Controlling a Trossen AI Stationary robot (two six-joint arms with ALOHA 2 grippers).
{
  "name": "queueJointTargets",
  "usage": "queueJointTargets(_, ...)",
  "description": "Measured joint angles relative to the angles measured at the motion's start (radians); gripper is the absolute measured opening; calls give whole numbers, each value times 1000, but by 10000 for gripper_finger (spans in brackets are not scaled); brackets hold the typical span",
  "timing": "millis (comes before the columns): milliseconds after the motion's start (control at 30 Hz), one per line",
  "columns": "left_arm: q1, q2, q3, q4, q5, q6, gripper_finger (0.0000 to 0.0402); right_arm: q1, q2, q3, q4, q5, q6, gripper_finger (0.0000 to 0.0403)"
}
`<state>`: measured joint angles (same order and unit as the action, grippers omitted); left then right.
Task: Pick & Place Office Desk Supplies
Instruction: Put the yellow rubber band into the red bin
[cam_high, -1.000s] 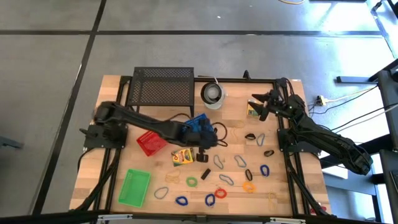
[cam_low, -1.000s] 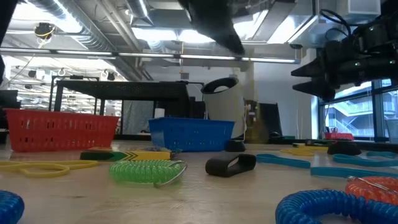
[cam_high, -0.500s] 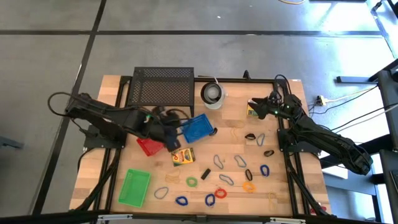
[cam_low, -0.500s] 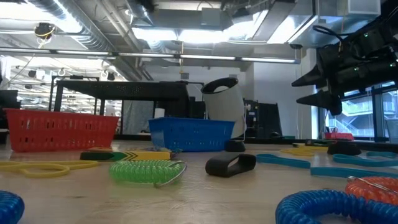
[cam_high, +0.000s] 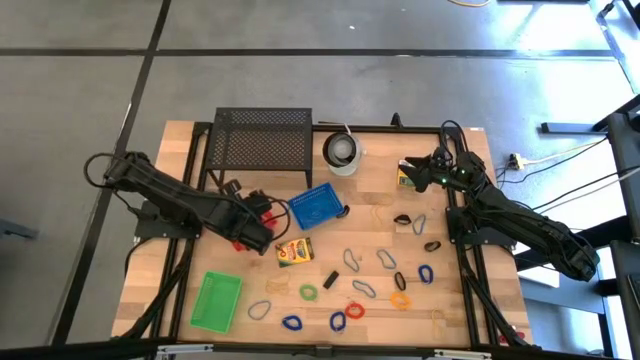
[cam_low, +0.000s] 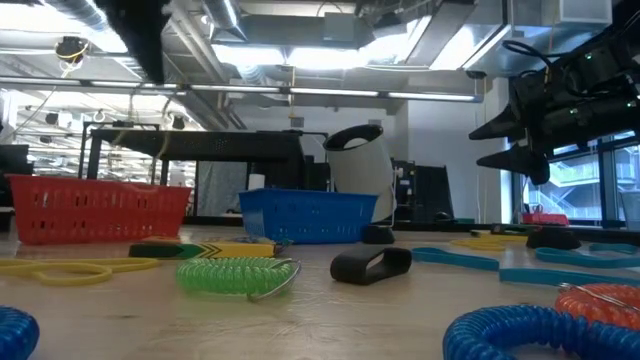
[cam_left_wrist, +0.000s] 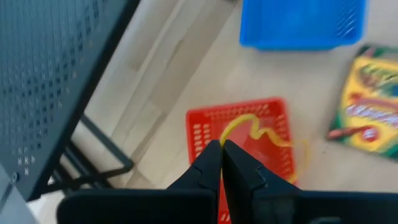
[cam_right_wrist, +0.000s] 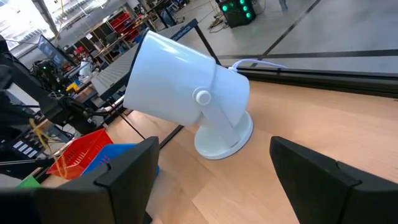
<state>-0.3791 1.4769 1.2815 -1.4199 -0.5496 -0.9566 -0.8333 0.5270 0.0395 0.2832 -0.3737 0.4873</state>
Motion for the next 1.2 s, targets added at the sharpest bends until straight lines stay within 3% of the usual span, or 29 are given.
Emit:
queueJointTargets(200, 0, 0, -80, 2, 22, -18, 4, 0, 0, 0, 0, 0, 1, 311)
queueJointTargets(433, 0, -10, -92, -23, 47, -18, 4, 0, 0, 0, 0, 0, 1, 311)
queueJointTargets(967, 0, -290, -90, -27, 4, -143, 4, 0, 0, 0, 0, 0, 1, 311)
queueJointTargets(1200, 0, -289, -107, -17, -1, -159, 4, 0, 0, 0, 0, 0, 1, 311)
